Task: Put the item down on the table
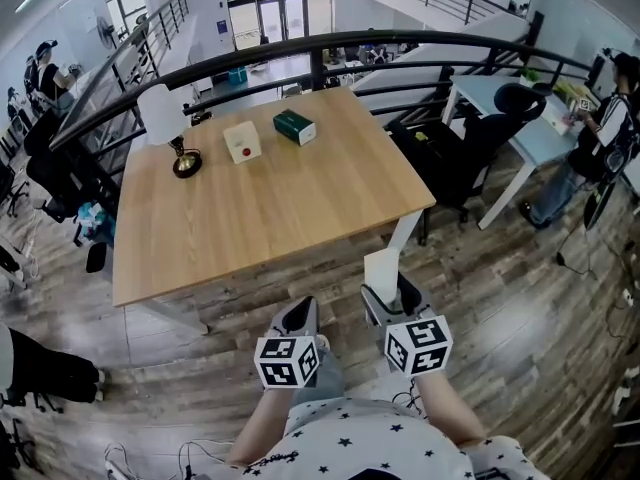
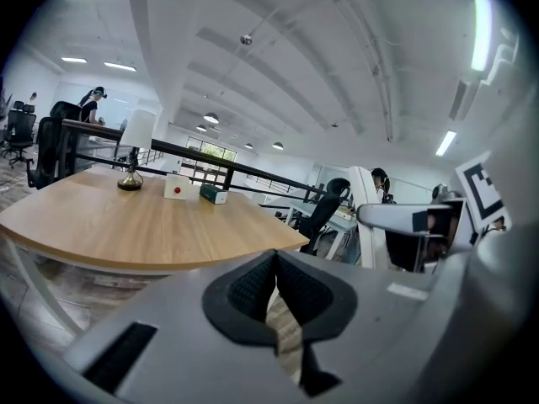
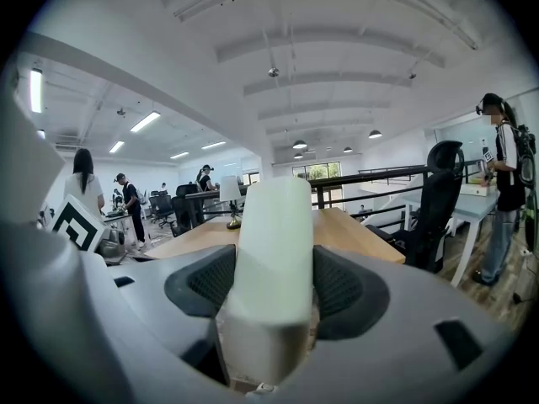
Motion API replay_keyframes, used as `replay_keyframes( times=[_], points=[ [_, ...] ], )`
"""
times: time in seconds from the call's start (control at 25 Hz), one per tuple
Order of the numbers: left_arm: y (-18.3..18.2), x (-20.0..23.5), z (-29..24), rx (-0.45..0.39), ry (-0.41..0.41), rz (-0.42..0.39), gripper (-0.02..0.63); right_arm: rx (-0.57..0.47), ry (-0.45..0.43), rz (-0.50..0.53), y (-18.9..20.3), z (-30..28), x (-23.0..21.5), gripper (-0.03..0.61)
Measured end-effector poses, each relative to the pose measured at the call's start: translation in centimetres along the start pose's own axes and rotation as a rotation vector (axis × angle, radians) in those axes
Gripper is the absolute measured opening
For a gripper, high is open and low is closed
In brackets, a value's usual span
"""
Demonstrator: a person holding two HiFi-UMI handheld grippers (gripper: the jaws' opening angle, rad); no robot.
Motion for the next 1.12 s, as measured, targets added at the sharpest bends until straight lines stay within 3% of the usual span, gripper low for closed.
replay_keyframes(
  times=[0.56,0.88,1.12],
  points=[
    [-7.5,8.7,-12.4,-0.003,0.079,-0.036,0.012,-0.033,0.051,-0.008,-7.5,-14.0,-2.7,0.281],
    [-9.8,14.7,-17.7,0.001,0.088,-0.035,0.012,-0.036,0.056,0.001,-10.2,-22.0,-3.1,0.281],
    [-9.9,17.4,-20.4,0.024,0.092,-0.035,0.012,-0.01,0.056,-0.005,-9.9,-26.4,-3.8,0.281]
  ],
)
Point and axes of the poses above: the fingertips, and each gripper's own axes: z backward along the fingers, x to its left, y out of its underside, the point moved 3 cm from there along z, backward along the fingers, and after that the axes turned 12 degrees about -z, right-handed, at the moved point
